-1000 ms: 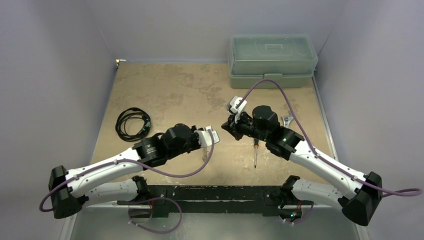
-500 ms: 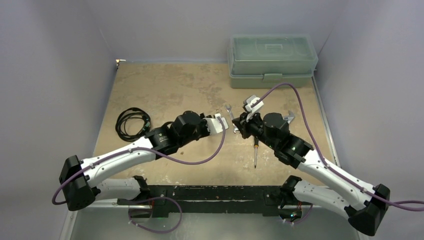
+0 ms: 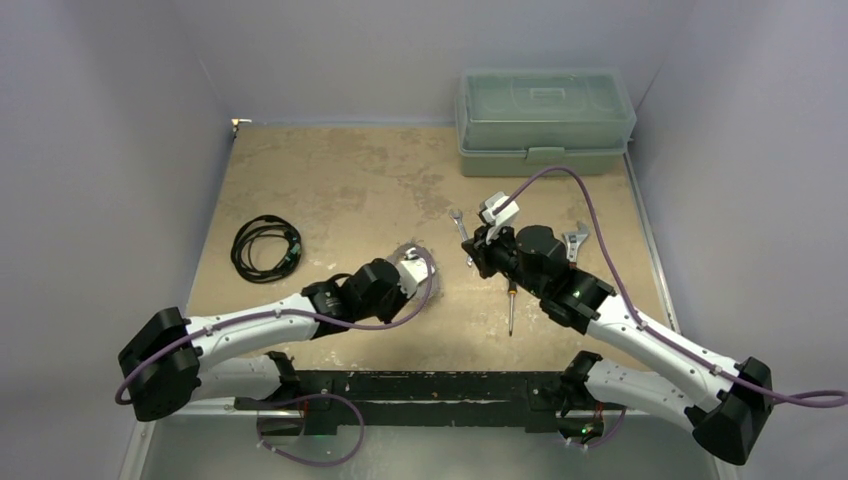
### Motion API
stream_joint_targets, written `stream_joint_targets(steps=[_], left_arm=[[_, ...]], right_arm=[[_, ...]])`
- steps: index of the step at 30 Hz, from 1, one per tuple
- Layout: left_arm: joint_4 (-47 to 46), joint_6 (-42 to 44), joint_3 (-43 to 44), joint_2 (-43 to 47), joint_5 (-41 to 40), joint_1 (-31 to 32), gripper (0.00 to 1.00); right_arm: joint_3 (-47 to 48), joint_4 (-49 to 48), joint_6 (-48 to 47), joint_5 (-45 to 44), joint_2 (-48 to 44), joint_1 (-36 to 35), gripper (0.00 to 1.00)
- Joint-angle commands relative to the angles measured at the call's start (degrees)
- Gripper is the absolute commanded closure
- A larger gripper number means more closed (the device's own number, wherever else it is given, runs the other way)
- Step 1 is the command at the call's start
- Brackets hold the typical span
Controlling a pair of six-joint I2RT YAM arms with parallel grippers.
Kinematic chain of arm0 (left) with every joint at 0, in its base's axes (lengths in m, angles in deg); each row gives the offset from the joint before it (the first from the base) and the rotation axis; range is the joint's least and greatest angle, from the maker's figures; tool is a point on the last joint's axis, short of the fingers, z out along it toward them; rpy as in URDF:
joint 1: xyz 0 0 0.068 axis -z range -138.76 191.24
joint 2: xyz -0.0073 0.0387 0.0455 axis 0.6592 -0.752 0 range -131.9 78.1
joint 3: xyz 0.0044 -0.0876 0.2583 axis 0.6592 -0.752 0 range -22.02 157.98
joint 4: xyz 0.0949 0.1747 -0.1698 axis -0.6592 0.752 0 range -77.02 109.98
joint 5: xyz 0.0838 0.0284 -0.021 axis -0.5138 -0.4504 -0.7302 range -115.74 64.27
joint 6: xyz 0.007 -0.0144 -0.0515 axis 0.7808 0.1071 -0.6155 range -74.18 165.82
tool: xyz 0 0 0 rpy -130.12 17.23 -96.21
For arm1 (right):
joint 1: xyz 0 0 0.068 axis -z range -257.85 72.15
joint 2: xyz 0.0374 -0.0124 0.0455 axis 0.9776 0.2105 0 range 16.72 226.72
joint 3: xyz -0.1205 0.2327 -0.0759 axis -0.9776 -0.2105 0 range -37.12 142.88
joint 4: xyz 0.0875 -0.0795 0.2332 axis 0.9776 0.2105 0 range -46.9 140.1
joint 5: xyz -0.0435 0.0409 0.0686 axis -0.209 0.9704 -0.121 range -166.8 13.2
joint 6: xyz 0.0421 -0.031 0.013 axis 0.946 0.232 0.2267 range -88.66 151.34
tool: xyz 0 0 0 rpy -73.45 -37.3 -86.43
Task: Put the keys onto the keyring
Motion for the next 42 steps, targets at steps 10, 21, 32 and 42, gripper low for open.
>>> stream_joint_targets(steps=[10,21,32,42], left_arm=[[-1.59,-19.25,1.67,-10.51,3.45,0.11,1.00],[8.60,-21.88,2.97,-6.00,-1.78,0.14,0.96],[29.51,-32.84,12.08,1.16,-11.69,-0.42,0.34],[11.53,-27.96,7.80,5.38,-20.50,-4.25,0.04]], right_arm=[[0.24,-2.07,0.35,0.29,0.48,0.10,0.99],[0.47,-1.96,0.11,0.13,1.72,0.10,0.96],[2.44,1.77,-0.44,-0.25,1.17,0.10,0.93],[0.96,-0.24,3.03,2.81,1.33,0.10,0.67]])
